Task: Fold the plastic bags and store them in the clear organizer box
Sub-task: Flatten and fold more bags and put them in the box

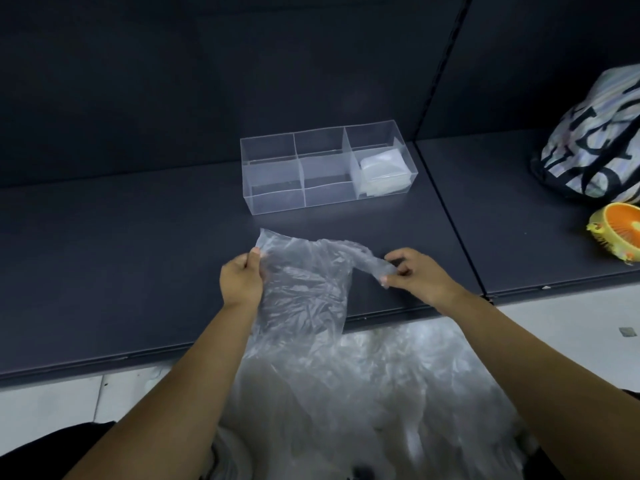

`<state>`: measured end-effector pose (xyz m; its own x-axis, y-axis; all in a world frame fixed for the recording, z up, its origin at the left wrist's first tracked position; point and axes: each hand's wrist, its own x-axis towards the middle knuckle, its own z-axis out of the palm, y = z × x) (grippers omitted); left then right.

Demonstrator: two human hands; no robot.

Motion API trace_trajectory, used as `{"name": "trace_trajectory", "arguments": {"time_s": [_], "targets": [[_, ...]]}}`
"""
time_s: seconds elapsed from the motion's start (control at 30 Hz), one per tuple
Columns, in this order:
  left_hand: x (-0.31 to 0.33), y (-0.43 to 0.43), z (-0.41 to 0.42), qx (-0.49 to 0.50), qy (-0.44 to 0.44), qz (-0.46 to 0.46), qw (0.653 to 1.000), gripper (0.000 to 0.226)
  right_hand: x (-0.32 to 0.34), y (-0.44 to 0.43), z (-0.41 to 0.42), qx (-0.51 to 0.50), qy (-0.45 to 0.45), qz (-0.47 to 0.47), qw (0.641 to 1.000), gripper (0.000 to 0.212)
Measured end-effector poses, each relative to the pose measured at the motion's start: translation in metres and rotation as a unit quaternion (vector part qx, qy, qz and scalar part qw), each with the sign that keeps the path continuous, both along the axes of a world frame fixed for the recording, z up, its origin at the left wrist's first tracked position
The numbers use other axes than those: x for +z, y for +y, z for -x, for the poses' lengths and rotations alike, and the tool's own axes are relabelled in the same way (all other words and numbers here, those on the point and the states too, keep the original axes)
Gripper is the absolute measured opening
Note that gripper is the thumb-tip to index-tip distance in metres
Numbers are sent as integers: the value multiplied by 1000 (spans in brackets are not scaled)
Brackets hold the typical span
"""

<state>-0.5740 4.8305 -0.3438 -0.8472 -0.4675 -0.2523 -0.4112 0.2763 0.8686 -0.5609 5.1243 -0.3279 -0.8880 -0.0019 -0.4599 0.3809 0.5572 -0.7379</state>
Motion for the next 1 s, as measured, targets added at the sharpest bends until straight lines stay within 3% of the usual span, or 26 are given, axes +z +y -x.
{"name": "trace_trajectory", "arguments": {"time_s": [0.13, 0.27, 0.4, 0.57, 0.67, 0.77, 0.9, 1.0], "targets": [[-2, -3, 8, 9, -13, 16, 1000, 36, -4, -4, 10, -99, 30, -6, 995, 49], [3, -6, 29, 12, -50, -10, 999, 29, -7, -9, 17, -94, 24, -28, 995, 29], [8, -4, 46, 1, -99, -101, 990, 27, -9, -5, 20, -107, 40, -3, 993, 14], [12, -13, 64, 54, -100, -165, 980, 17, -4, 21, 35, -159, 90, 2, 983, 8], [15, -17, 68, 79, -111, -252, 958, 22, 7, 27, 51, -192, 82, 100, 973, 15], [20, -15, 72, 106, -106, -354, 923, 17, 20, 29, 74, -247, 93, 116, 958, 27], [24, -19, 68, 67, -118, -339, 931, 22, 36, 33, 87, -251, 139, 46, 957, 40], [27, -23, 45, 12, -188, -286, 940, 32, 47, 30, 65, -178, 117, 56, 975, 21]]}}
